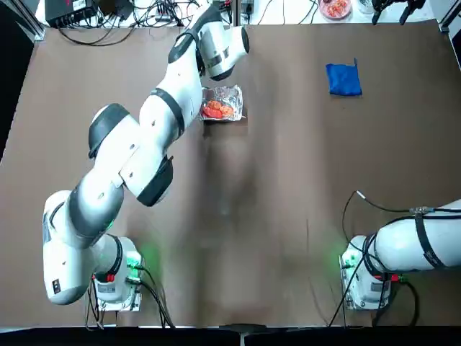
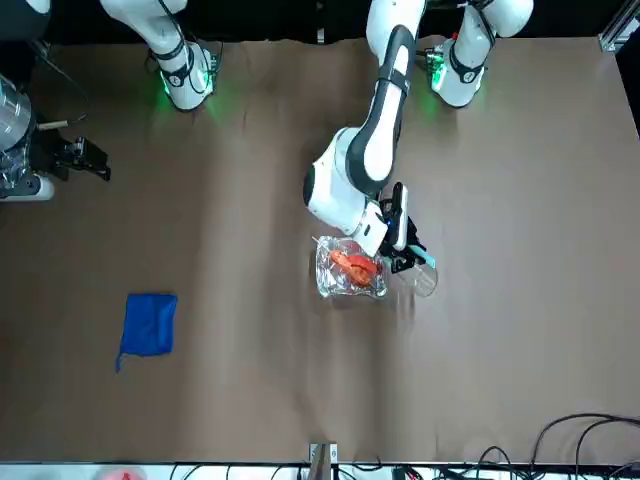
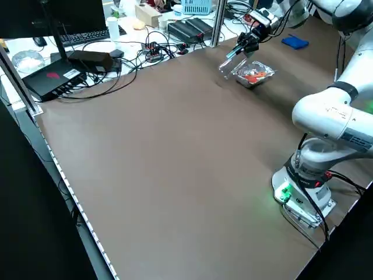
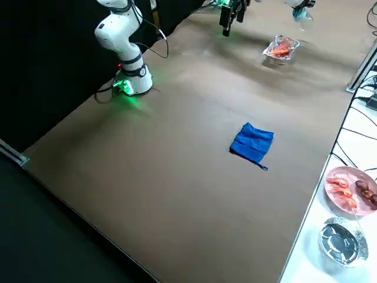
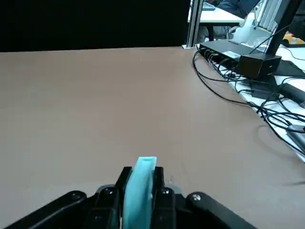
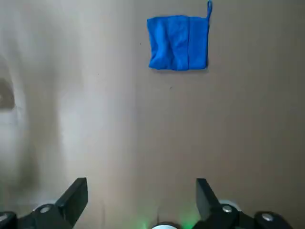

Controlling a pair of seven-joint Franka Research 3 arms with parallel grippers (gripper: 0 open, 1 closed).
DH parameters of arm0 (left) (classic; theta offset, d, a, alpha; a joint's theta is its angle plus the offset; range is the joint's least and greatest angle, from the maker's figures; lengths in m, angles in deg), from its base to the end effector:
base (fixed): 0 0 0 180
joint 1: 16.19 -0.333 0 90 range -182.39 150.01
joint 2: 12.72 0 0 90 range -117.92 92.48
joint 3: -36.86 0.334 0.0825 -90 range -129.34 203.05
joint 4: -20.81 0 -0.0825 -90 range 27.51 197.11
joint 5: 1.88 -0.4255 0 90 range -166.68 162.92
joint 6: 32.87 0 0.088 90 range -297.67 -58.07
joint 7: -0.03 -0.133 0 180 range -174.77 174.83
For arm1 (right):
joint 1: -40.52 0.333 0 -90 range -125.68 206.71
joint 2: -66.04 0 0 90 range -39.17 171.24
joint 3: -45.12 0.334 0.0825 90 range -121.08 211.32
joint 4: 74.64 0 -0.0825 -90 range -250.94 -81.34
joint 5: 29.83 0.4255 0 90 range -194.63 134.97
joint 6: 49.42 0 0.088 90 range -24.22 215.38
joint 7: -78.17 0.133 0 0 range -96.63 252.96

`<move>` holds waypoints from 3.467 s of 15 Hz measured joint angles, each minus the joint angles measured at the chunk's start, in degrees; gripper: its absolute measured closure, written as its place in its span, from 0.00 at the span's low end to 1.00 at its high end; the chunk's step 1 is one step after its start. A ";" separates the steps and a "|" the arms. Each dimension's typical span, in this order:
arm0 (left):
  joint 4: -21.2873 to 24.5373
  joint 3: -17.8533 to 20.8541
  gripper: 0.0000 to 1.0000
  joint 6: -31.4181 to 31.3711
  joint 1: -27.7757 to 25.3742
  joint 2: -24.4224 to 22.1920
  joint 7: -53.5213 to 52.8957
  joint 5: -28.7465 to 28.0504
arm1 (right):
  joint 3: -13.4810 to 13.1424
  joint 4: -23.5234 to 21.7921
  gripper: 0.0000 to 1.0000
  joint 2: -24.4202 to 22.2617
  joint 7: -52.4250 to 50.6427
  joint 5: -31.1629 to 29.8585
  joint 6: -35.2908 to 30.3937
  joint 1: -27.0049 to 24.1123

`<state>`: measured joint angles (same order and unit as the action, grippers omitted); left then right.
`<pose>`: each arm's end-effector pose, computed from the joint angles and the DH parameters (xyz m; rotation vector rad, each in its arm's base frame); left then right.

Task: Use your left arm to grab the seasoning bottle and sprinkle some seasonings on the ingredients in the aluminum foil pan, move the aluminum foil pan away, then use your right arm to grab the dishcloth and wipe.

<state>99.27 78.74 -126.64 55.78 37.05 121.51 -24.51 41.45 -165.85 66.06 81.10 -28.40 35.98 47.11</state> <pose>0.5945 -0.4130 0.2775 -1.7821 -1.4973 -1.0575 0.5829 0.0332 0.5991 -3.1178 -0.0009 0.1605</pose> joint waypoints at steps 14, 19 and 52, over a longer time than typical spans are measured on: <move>-0.78 1.85 0.77 5.98 3.96 3.46 0.19 -5.87 | 0.11 -0.02 0.00 0.00 0.00 0.00 -0.03 0.08; -3.34 2.60 0.77 6.50 4.30 3.95 0.22 -6.52 | 0.09 -0.02 0.00 0.00 0.00 0.00 -0.03 0.07; -4.27 6.70 0.77 5.87 -18.39 -16.81 -26.30 40.59 | -0.15 0.13 0.00 0.00 0.00 0.00 0.10 -1.60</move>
<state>95.00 85.44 -120.76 37.40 20.23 95.21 16.08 41.30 -165.71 66.06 81.10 -28.40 36.07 45.51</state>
